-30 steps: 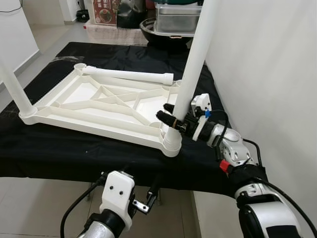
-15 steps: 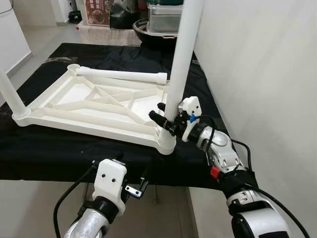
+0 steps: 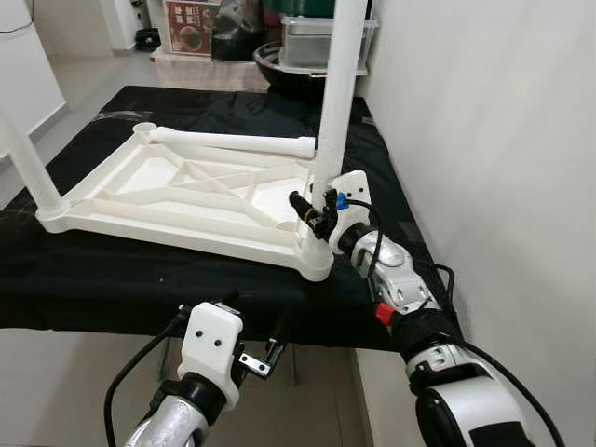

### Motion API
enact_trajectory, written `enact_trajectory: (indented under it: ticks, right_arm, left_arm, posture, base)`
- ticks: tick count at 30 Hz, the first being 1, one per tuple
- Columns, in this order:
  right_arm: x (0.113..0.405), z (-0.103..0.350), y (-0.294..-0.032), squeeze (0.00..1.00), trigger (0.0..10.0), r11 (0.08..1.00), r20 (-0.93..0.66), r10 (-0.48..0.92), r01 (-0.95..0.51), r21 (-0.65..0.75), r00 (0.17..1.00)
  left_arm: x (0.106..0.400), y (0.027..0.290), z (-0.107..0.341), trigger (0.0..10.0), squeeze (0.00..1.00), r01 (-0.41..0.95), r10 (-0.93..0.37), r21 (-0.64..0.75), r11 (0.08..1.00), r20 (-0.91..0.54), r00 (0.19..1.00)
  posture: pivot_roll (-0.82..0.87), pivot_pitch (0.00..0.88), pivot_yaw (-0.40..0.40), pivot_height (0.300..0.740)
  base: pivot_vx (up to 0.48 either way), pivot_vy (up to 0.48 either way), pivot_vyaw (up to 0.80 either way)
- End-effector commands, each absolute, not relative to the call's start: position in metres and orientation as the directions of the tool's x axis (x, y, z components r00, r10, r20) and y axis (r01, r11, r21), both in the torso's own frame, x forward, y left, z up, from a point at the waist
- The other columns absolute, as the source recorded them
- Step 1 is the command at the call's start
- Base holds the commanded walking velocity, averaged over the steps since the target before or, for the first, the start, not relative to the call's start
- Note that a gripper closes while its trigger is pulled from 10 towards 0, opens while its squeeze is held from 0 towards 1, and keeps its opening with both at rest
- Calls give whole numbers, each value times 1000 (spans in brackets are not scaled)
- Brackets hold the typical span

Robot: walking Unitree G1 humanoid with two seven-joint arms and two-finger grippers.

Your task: Building children table

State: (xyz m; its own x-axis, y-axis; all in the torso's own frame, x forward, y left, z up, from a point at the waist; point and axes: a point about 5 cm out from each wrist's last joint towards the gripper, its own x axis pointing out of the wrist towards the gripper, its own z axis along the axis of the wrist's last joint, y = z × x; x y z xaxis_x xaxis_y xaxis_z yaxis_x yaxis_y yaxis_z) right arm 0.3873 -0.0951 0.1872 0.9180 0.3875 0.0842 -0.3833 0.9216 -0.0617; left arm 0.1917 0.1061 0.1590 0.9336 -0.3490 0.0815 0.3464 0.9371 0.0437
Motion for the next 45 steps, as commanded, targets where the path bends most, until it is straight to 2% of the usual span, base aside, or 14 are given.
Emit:
enact_trajectory:
  ticks: [1,6,7,10,15,20,21,32,33,35,36,43,44,45]
  right_arm:
    - [387,161,-106,0,0,958,-45,283,-285,-34,958]
    - [388,160,-109,0,0,994,-53,110,-110,-3,993]
    - [389,157,-113,0,0,999,-86,-41,44,31,995]
    - [389,156,-117,0,0,984,-107,-166,172,48,980]
    - [389,167,-107,0,0,953,-72,-297,300,46,952]
    - [388,177,-106,0,0,860,-64,-508,510,25,859]
    - [386,183,-108,0,0,768,-71,-638,640,16,767]
    - [388,197,-99,0,0,649,-185,-718,741,170,671]
    - [388,195,-94,0,1216,684,-176,-688,710,168,704]
    - [388,194,-89,0,1216,704,-169,-670,691,164,723]
    - [388,193,-86,0,9882,722,-163,-650,670,171,742]
    - [389,193,-81,0,10000,758,-138,-616,632,161,775]
    - [390,192,-80,1000,10000,789,-119,-586,598,144,802]
    - [391,191,-78,1000,10000,823,-103,-542,551,136,834]
  left_arm:
    - [192,106,156,10000,0,342,-345,51,938,66,936]
    - [192,106,156,10000,0,341,-344,55,938,69,936]
    - [193,106,156,10000,0,343,-346,56,938,70,936]
    - [193,106,156,10000,0,343,-347,56,938,71,935]
    - [193,105,156,10000,0,347,-351,58,936,74,934]
    - [194,105,156,10000,0,347,-351,60,936,74,933]
    - [195,104,157,10000,0,349,-353,59,935,78,932]
    - [194,99,158,10000,0,362,-366,53,930,83,927]
    - [194,99,158,10000,0,364,-368,56,930,81,926]
    - [195,99,158,10000,0,365,-369,58,929,80,926]
    - [195,99,157,10000,0,365,-369,59,929,80,926]
    - [196,99,157,10000,0,365,-369,59,929,79,926]
    - [196,98,157,10000,0,368,-372,60,928,79,925]
    - [196,97,157,10000,0,372,-376,61,926,81,923]
  posture:
    - [88,120,-83,740]
    - [89,113,-83,740]
    - [91,111,-85,740]
    - [92,109,-84,740]
    - [97,105,-88,740]
    - [97,99,-89,740]
    - [99,99,-91,740]
    - [115,100,-90,740]
    - [116,102,-91,740]
    - [116,102,-91,740]
    - [114,104,-93,740]
    - [104,109,-83,740]
    - [102,106,-81,740]
    - [101,108,-81,740]
  base:
    - [0,0,0]
    - [0,0,0]
    - [0,0,0]
    - [0,0,0]
    - [0,0,0]
    - [0,0,0]
    - [0,0,0]
    - [0,0,0]
    - [0,0,0]
    - [0,0,0]
    - [0,0,0]
    - [0,0,0]
    - [0,0,0]
    - [0,0,0]
